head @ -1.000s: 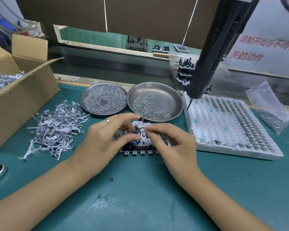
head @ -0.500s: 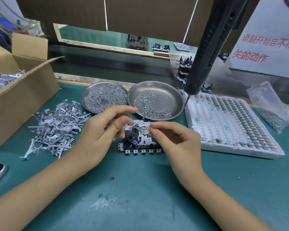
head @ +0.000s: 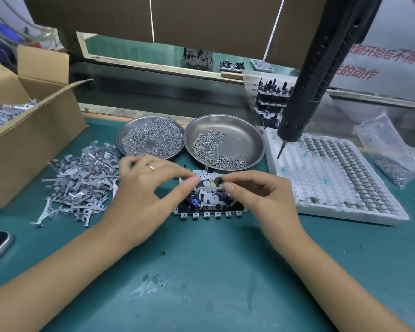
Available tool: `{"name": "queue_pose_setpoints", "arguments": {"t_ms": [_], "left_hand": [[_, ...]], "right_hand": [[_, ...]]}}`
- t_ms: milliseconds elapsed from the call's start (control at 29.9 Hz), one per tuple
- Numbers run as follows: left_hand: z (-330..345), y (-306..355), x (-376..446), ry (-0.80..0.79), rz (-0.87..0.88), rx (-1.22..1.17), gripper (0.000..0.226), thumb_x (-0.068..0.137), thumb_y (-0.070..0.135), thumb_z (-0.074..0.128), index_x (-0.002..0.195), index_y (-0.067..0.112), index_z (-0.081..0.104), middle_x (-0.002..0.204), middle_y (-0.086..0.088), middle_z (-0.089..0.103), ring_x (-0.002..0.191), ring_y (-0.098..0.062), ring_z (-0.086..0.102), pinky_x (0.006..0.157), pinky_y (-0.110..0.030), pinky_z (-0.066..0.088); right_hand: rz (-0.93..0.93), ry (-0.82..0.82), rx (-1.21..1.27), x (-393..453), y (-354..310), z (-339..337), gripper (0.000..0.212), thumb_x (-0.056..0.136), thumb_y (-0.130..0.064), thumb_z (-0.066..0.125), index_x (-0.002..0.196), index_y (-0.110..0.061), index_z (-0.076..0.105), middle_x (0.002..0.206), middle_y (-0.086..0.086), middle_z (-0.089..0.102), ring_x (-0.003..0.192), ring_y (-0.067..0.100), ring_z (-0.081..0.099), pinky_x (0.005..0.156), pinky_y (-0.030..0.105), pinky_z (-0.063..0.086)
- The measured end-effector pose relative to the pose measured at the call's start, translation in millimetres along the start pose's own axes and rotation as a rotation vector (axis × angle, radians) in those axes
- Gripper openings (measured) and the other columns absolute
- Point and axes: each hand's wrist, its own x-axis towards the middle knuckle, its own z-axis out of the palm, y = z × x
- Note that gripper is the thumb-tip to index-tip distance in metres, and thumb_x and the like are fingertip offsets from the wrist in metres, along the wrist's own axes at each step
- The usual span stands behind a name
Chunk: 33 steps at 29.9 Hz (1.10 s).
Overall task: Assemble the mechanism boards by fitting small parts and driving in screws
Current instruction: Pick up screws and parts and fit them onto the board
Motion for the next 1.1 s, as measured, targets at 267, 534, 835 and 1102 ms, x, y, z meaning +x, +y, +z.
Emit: {"name": "queue_pose_setpoints", "arguments": {"t_ms": [267,534,835,1102], "left_hand": [[15.9,7.8,-4.0,-0.079,-0.099,-0.132,0.013,0.082,0.049,0.056,0.081,0.039,0.064,0.082,0.018,0.067,0.095,-0.009,0.055,0.090,-0.030,0.022],[21.6,9.4,-4.1,-0.133,-0.123,-0.018,0.022,0.082,0.051,0.049,0.084,0.040,0.068,0.091,0.019,0.063,0.096,-0.009,0.049,0.082,-0.026,0.014],[23.8,7.3,-4.7,-0.164,-0.143,0.006,0.011,0.087,0.041,0.060,0.084,0.040,0.070,0.090,0.021,0.062,0.091,-0.007,0.046,0.082,-0.026,0.014],[23.7,9.9,-4.7,-0.163,-0.129,0.029,0.008,0.084,0.039,0.064,0.082,0.039,0.072,0.090,0.020,0.063,0.094,-0.006,0.046,0.082,-0.025,0.013]], "right_hand": [[-0.140,-0.058,-0.408,2.6,5.5,-9.0,0.020,0.080,0.004,0.070,0.083,-0.016,0.075,0.090,-0.007,0.070,0.090,0.004,0.064,0.085,0.017,0.047],[-0.249,-0.153,-0.560,1.0,12.9,-9.8,0.022,0.081,0.004,0.067,0.092,-0.013,0.076,0.085,-0.012,0.066,0.085,0.001,0.061,0.079,0.014,0.047],[-0.288,-0.235,-0.634,0.6,11.8,-12.2,0.018,0.080,-0.002,0.069,0.093,-0.013,0.076,0.084,-0.002,0.071,0.085,0.013,0.062,0.080,0.027,0.049],[-0.383,-0.230,-0.688,-0.4,17.3,-10.2,0.015,0.074,-0.001,0.076,0.086,-0.010,0.076,0.078,-0.001,0.069,0.077,0.015,0.060,0.073,0.025,0.048]]}}
